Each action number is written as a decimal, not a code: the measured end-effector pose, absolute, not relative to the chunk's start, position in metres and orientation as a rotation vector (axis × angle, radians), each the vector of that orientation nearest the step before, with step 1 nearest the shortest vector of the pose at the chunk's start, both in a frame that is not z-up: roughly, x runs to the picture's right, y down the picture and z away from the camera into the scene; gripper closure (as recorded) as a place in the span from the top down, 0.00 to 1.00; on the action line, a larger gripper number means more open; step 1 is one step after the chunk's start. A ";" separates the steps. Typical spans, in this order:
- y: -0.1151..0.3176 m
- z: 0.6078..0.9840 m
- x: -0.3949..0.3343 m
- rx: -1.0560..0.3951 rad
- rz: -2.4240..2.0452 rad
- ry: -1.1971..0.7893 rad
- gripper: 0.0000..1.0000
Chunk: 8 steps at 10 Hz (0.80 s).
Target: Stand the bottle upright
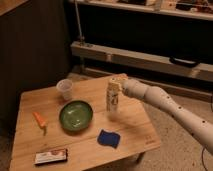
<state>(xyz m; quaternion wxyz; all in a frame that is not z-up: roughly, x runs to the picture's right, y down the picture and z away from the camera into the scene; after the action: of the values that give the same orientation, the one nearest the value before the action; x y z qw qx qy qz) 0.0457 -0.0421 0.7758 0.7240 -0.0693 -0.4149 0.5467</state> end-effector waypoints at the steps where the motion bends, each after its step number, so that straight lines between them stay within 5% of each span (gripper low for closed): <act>1: -0.039 0.783 0.044 -0.106 1.191 -0.918 0.00; 8: -0.048 0.843 0.036 0.061 1.178 -1.018 0.04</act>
<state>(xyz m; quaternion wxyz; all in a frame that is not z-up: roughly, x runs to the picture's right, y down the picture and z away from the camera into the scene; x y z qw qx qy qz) 0.0362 -0.0478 0.8429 0.7116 0.0276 -0.4591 0.5312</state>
